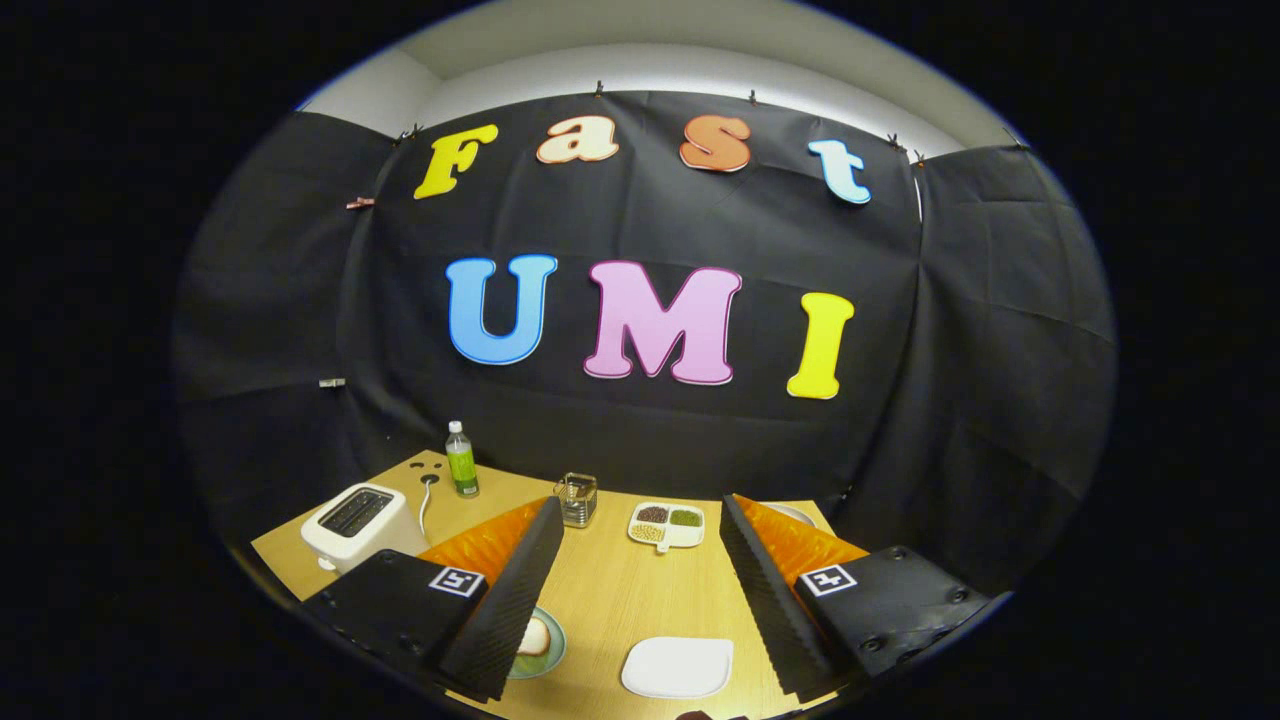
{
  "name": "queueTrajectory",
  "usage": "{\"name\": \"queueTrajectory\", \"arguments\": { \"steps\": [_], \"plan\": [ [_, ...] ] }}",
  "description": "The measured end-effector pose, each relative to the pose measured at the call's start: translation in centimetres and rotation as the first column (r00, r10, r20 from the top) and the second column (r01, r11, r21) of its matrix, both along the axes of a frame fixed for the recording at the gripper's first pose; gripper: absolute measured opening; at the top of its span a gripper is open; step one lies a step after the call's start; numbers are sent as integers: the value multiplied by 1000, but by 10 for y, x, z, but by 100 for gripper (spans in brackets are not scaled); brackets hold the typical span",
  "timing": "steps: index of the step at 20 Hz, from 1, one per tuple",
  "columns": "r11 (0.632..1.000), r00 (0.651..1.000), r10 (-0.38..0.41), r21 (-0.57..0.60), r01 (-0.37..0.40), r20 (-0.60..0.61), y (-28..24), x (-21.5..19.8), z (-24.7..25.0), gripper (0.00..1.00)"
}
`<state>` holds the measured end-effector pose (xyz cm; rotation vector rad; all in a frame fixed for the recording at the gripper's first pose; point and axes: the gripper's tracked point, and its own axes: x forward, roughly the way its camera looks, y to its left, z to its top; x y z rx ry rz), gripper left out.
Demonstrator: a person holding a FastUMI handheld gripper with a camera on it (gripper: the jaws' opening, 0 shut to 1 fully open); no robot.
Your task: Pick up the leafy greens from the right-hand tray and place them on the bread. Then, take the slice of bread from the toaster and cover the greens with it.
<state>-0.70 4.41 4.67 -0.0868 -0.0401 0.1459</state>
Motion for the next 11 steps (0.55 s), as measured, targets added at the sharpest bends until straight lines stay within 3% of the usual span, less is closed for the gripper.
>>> {"name": "queueTrajectory", "arguments": {
  "steps": [3, 11],
  "plan": [
    [1000, 999, -10, 6, 10, 42, -20, -12, 16, 98],
    [998, 1000, 5, 64, -6, 16, -48, -10, 14, 98]
  ]
}}
